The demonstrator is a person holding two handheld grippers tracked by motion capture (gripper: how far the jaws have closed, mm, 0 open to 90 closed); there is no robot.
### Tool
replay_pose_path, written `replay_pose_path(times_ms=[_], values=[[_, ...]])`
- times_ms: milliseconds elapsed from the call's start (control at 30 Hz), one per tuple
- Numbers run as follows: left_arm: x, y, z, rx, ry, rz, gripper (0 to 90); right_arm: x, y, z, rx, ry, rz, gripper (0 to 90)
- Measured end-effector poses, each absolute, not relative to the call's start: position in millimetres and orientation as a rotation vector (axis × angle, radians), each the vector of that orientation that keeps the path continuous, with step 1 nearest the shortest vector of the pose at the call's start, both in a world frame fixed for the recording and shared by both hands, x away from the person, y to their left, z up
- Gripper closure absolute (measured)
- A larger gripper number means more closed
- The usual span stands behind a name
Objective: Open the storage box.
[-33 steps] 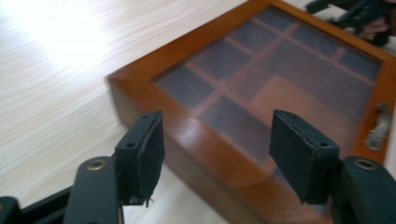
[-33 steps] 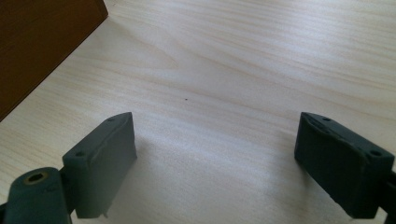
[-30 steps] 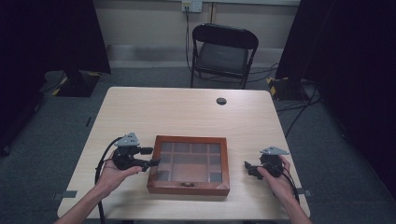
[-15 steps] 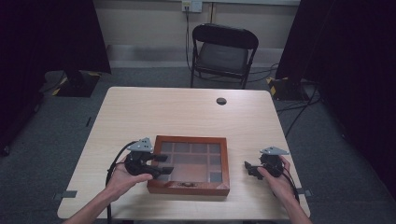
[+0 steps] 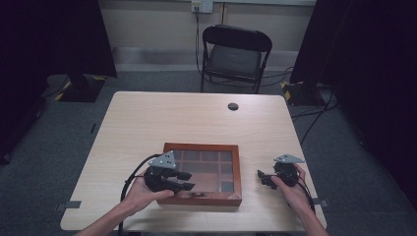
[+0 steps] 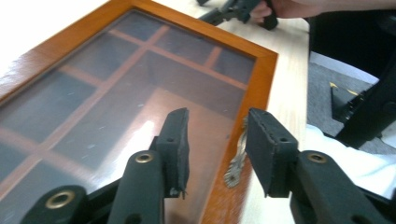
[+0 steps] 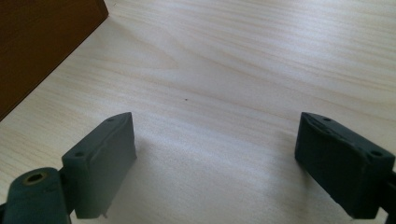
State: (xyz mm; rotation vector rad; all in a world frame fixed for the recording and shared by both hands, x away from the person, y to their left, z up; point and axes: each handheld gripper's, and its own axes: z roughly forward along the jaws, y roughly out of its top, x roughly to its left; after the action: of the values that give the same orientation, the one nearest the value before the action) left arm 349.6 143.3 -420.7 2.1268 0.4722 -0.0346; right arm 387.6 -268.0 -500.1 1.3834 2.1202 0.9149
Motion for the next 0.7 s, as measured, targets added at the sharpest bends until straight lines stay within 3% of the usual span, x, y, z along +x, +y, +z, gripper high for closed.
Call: replay_pose_path(times_ms=[200, 700], values=[[345, 131, -427, 2.146, 0.437, -0.072, 70.0, 388, -268, -500, 1.383, 2.121, 0.915, 11.9], [344, 119, -440, 2.19, 0.416, -0.106, 77.9, 388, -268, -500, 1.38, 2.123, 0.916, 11.8]])
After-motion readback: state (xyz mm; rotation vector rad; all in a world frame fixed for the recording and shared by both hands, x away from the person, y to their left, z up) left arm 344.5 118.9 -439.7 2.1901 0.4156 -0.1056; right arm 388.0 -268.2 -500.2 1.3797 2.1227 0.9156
